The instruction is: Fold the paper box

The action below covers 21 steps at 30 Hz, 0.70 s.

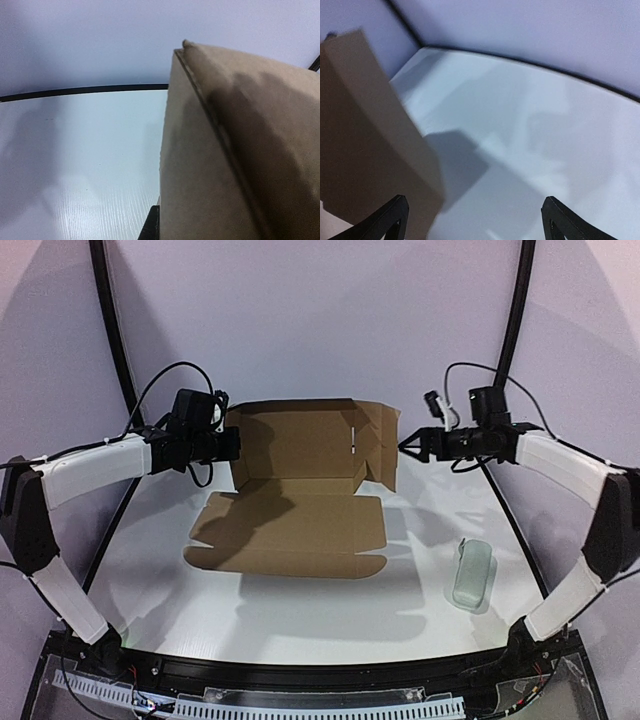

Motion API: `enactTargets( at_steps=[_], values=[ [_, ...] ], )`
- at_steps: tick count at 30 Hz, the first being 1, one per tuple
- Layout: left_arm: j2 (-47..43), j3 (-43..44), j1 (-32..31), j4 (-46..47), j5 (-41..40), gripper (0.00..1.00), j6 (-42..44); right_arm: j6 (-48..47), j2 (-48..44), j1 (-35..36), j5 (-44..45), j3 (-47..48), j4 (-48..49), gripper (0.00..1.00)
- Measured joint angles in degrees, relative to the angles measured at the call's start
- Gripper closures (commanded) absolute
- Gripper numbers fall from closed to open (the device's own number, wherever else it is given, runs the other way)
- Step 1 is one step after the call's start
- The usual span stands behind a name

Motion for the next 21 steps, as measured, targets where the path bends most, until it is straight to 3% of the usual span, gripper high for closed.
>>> enactTargets(
  at_steps=[4,9,15,21],
  values=[
    [0.1,0.01,0.01,0.0,0.17,0.99,0.0,-4.37,3.88,1.55,-14.38,0.14,1.43,0.06],
    [0.6,0.02,0.04,-0.01,0.57,0.99,-0.03,-9.45,5.8,4.39,-24.43,3.69,1.58,0.1],
    [0.9,0.02,0.04,-0.02,1.39,0.99,-0.07,-11.74,7.57,7.05,-28.54,6.56,2.46,0.17],
    [0.9,0.02,0.34,-0.28,1.63,0.99,-0.07,-11.79,9.39,8.25,-28.79,7.3,2.89,0.14]
  ],
)
